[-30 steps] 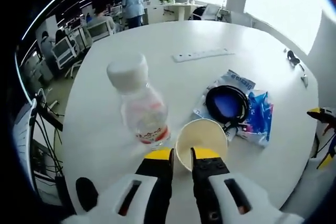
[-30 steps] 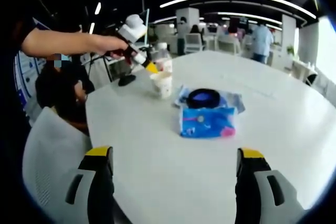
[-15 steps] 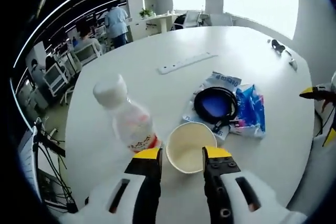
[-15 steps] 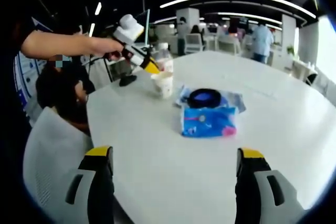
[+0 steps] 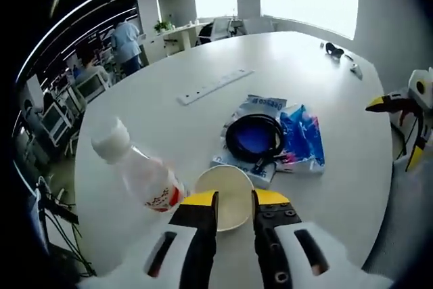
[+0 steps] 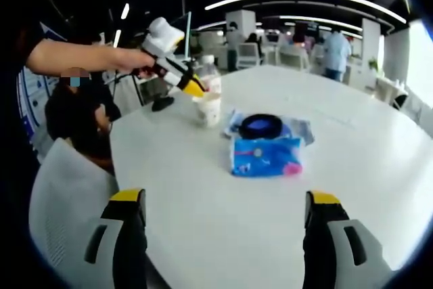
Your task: Arrange the tabletop items into an orderly group along one side of the table until the central work area is clear of visible clutter.
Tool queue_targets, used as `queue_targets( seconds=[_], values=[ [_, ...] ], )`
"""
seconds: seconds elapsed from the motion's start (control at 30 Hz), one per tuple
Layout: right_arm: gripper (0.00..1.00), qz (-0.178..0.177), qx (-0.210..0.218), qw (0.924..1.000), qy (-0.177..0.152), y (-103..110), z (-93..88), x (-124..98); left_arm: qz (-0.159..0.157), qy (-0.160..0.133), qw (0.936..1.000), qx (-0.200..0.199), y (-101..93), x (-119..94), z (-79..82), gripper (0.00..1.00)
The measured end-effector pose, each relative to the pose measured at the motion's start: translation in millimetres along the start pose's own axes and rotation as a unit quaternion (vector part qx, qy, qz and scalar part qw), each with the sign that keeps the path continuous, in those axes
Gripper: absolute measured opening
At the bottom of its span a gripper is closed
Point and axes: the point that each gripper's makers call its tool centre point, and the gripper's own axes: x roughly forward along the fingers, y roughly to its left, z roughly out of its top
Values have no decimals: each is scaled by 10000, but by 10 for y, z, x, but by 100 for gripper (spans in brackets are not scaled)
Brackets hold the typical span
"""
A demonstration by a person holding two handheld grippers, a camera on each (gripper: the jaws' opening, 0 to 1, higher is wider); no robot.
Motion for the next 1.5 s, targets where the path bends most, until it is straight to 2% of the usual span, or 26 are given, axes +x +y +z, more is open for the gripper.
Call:
queue_targets(
  seconds=[0.13, 0.47, 0.73, 1.5],
  values=[
    [95, 8, 0, 10000, 2, -2, -1, 7, -193, 92, 9998, -24, -70, 51, -53, 14],
    [95, -23, 41, 10000, 13, -29, -23, 8, -328, 294, 9989, 177, -109, 155, -158, 12],
    [95, -45, 80, 10000, 24, -39, -44, -5, -354, 490, 9972, 432, -110, 207, -247, 3],
    [94, -151, 161, 9997, 78, -125, -115, -67, -317, 232, 9958, 828, -132, 397, 16, 0]
  ],
)
